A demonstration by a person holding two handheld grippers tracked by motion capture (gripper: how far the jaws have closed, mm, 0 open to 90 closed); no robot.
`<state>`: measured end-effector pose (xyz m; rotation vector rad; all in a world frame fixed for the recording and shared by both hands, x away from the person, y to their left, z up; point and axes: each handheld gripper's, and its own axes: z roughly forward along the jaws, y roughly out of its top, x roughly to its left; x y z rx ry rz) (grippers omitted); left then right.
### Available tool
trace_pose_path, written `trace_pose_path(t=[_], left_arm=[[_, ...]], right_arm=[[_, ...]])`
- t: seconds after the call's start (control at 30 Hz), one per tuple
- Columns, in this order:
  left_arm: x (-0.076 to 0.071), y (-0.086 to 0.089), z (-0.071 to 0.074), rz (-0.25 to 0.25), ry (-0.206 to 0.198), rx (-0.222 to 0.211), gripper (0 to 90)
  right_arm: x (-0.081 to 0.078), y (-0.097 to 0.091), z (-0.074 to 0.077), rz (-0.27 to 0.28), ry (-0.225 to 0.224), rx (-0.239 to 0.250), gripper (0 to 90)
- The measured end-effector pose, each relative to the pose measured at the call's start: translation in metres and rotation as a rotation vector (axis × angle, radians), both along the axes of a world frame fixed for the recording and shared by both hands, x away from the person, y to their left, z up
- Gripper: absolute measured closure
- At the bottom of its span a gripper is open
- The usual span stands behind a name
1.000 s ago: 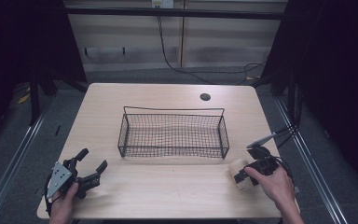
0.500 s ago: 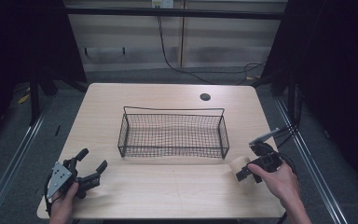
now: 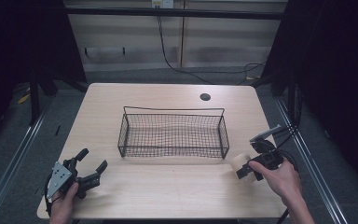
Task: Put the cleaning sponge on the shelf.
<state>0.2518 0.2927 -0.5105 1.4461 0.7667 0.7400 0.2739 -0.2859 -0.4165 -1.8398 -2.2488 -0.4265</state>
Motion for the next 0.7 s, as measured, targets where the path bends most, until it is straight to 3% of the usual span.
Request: trace_pose_path(t=[0.2, 0.43, 0.7], left_arm=[[0.000, 0.000, 0.000, 0.000, 0.000, 0.000, 15.6], [0.000, 0.000, 0.000, 0.000, 0.000, 0.000, 15.6], [0.000, 0.000, 0.000, 0.000, 0.000, 0.000, 15.6]], right_arm=[[0.001, 0.001, 0.008, 0.012, -0.013, 0.000, 29.2], [0.003, 0.004, 0.015, 0.040, -0.004, 0.050, 29.2], [0.006, 0.008, 0.024, 0.050, -0.021, 0.060, 29.2]])
